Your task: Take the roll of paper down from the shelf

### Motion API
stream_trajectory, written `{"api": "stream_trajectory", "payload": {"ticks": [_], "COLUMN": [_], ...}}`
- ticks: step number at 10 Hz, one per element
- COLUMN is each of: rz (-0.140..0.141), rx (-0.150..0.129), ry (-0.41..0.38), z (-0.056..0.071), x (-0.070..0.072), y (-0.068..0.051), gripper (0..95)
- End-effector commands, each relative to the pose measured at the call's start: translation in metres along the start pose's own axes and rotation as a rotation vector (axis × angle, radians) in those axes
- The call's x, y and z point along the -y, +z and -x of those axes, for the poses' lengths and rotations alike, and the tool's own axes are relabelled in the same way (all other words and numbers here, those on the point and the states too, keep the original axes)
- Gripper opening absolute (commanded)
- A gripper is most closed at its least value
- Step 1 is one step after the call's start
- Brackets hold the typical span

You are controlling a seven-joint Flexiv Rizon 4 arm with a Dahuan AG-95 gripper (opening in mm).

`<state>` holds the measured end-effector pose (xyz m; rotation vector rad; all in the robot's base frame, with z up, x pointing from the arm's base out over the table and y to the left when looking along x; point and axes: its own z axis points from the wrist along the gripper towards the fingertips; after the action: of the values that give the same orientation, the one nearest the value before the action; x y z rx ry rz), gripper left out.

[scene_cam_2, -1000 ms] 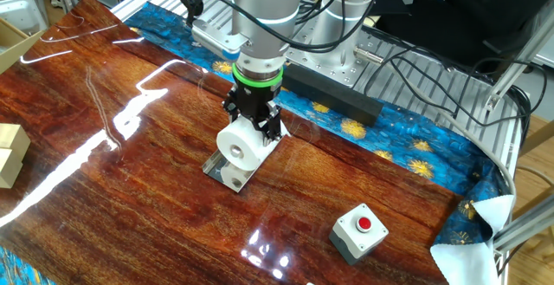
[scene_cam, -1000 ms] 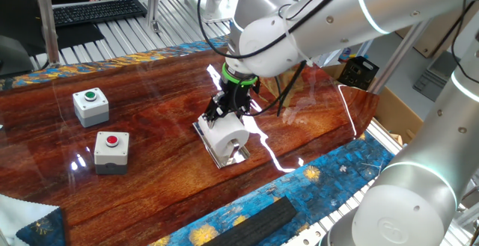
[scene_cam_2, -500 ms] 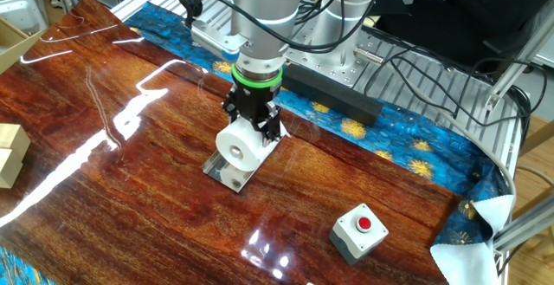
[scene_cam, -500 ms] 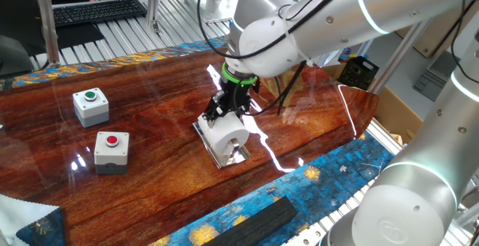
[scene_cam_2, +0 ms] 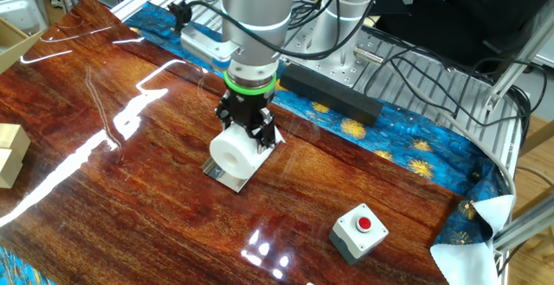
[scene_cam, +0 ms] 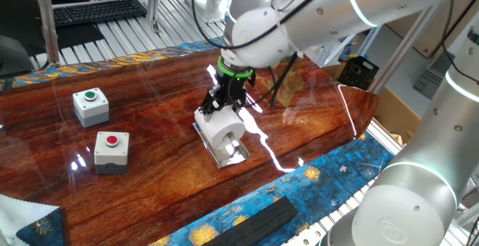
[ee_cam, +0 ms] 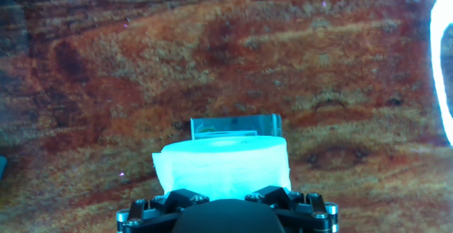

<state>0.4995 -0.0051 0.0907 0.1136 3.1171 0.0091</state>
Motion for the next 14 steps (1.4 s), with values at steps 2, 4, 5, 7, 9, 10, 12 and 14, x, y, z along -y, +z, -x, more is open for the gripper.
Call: {"api": "stream_trajectory", "payload": {"ticks": [2, 4, 5, 7, 9, 10, 12, 14], "rz": [0.001, 0.002, 0.003, 0.005, 0.005, 0.005, 0.005, 0.004], "rx": [0.001, 0.001, 0.001, 0.001, 0.003, 0.002, 0.003, 0.003], "ry": [-0.006, -0.013, -0.016, -0.027, -0.038, -0.041, -0.045, -0.047], "z": [0.013, 0.025, 0.030, 0.040, 0.052, 0.058, 0.070, 0.077], "x": [0.000, 0.000, 0.001, 0.002, 0.003, 0.004, 0.006, 0.006], "y": [0.002, 0.004, 0.004, 0.005, 0.006, 0.006, 0.005, 0.005], "gripper": [0.0, 0.0, 0.0, 0.0, 0.0, 0.0, 0.0, 0.0]}}
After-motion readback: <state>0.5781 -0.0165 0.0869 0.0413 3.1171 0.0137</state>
